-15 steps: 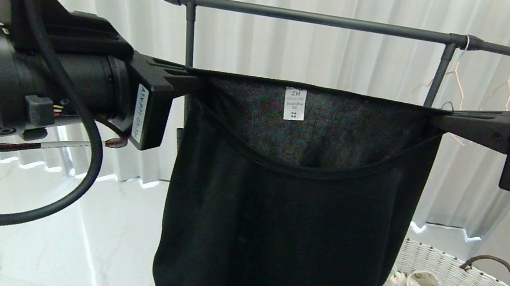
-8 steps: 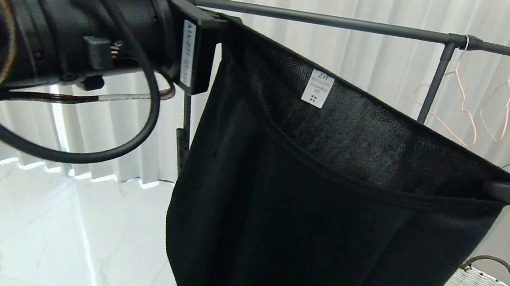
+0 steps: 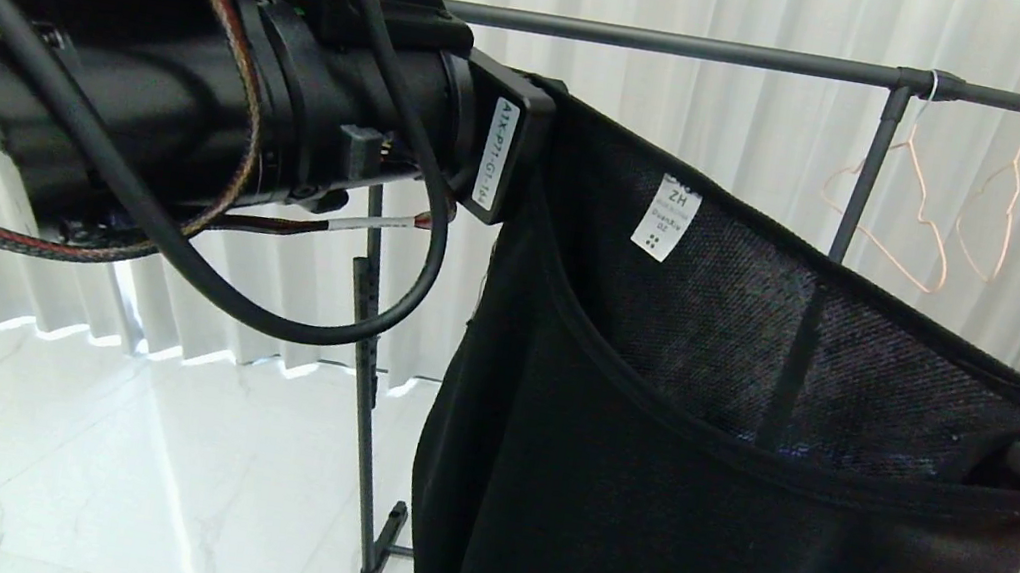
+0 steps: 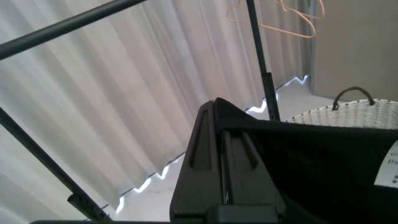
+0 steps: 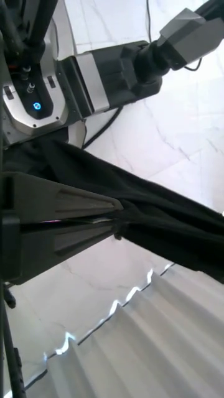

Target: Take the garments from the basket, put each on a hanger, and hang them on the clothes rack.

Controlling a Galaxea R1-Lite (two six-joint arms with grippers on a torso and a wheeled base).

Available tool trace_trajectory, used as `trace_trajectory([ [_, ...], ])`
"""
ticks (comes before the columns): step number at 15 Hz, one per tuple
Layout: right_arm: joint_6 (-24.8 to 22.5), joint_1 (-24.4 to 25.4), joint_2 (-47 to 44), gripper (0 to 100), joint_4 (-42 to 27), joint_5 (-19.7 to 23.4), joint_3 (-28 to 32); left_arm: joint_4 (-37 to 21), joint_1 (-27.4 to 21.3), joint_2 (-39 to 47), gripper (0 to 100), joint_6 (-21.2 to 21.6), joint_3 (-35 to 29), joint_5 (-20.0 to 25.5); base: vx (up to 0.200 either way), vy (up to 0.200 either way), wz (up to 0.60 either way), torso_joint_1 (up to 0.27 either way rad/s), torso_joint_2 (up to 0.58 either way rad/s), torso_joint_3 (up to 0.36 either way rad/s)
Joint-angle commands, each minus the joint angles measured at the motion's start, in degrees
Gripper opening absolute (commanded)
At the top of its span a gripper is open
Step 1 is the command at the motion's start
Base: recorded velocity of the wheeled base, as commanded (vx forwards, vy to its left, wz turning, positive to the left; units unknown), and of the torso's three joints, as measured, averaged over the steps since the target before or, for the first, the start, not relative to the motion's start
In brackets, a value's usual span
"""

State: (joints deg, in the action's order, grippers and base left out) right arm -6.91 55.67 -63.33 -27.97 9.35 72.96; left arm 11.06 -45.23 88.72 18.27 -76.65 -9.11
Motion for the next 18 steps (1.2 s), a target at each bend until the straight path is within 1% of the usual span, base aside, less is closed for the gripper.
trace_trajectory([
  [1, -0.03, 0.05, -0.21, 0, 0.02, -0.03, -0.10, 0.02, -0.04, 0.22, 0, 0.01, 0.10, -0.03, 0.000, 0.000, 0.00, 0.000, 0.00, 0.000],
  [3, 0.06, -0.65, -0.13, 0, 0.37, -0.21, -0.54, 0.02, 0.05, -0.13, 0, 0.01, 1.16, -0.12, 0.000, 0.000, 0.00, 0.000, 0.00, 0.000],
  [6, 0.06, -5.58, -0.04, 0, 0.54, -0.21, -1.15, 0.02, 0.05, -2.41, 0, -0.08, 4.41, -0.12, 0.000, 0.000, 0.00, 0.000, 0.00, 0.000],
  [7, -0.03, -8.30, -0.65, 0, 1.95, -0.12, -1.24, 0.02, -0.21, -4.96, 0, -0.08, 6.78, -0.12, 0.000, 0.000, 0.00, 0.000, 0.00, 0.000],
  [10, 0.06, -13.49, -4.35, 0, 11.71, -0.12, -2.91, 0.02, -3.29, -14.02, 0, 0.45, 16.01, -0.03, 0.000, 0.000, 0.00, 0.000, 0.00, 0.000],
  [12, 0.06, -14.72, -7.95, 0, 16.54, -0.12, -3.00, 0.02, -3.90, -19.20, 0, 2.91, 22.60, 0.05, 0.000, 0.000, 0.00, 0.000, 0.00, 0.000],
  [13, 0.06, -14.98, -8.65, 0, 17.59, -0.12, -3.00, 0.02, -4.17, -19.99, 0, 3.26, 23.57, 0.05, 0.000, 0.000, 0.00, 0.000, 0.00, 0.000],
  [14, 0.06, -15.24, -11.55, 0, 22.08, -0.12, -2.91, 0.02, -6.45, -22.28, 0, 3.70, 26.12, 0.05, 0.000, 0.000, 0.00, 0.000, 0.00, 0.000],
  [16, -0.03, -15.16, -14.89, 0, 27.26, -0.03, -2.56, 0.02, -9.70, -22.89, 0, 3.79, 26.82, -0.03, 0.000, 0.000, 0.00, 0.000, 0.00, 0.000],
  [18, -0.03, -14.81, -16.12, 0, 29.72, -0.03, -2.38, 0.02, -11.73, -22.54, 0, 3.87, 26.82, -0.03, 0.000, 0.000, 0.00, 0.000, 0.00, 0.000],
])
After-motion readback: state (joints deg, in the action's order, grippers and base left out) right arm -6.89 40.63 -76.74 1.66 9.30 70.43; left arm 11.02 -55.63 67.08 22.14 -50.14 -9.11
